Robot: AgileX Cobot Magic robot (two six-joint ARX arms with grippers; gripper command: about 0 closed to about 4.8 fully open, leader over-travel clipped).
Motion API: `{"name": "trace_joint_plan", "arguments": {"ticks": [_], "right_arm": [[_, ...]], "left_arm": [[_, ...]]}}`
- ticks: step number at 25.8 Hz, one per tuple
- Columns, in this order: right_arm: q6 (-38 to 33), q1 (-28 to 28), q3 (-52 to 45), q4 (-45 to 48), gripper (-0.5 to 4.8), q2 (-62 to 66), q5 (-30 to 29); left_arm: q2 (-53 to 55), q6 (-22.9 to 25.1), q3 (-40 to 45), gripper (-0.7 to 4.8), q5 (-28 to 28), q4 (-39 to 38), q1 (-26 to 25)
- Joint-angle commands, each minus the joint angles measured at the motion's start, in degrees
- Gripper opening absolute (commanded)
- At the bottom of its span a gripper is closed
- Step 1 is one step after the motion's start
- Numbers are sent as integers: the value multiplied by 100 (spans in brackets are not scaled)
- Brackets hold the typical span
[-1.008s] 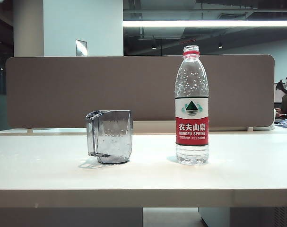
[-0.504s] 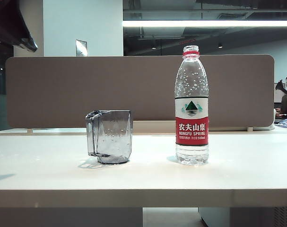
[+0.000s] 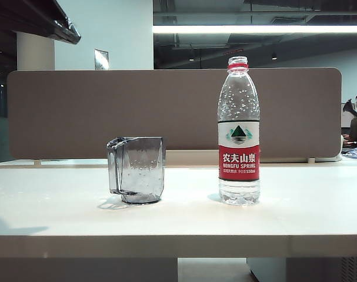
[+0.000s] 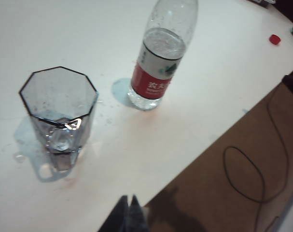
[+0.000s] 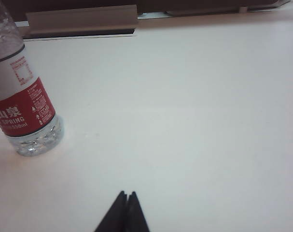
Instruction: Pick up the mineral water bottle on the table and pour water into the mug until it's full.
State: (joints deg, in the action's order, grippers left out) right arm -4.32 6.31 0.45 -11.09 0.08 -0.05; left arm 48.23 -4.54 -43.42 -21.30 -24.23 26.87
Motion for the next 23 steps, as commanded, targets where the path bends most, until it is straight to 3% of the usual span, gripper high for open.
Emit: {"name": "trace_joint_plan", "arguments": {"ticks": [1, 23], "right_arm": [[-17, 4, -42, 63, -5, -7, 9], [-31, 9, -42, 131, -5, -7, -11]], "left_arm": [[-13, 24, -28, -5, 208, 72, 2], [-13, 0, -28, -5, 210, 72, 2]]}}
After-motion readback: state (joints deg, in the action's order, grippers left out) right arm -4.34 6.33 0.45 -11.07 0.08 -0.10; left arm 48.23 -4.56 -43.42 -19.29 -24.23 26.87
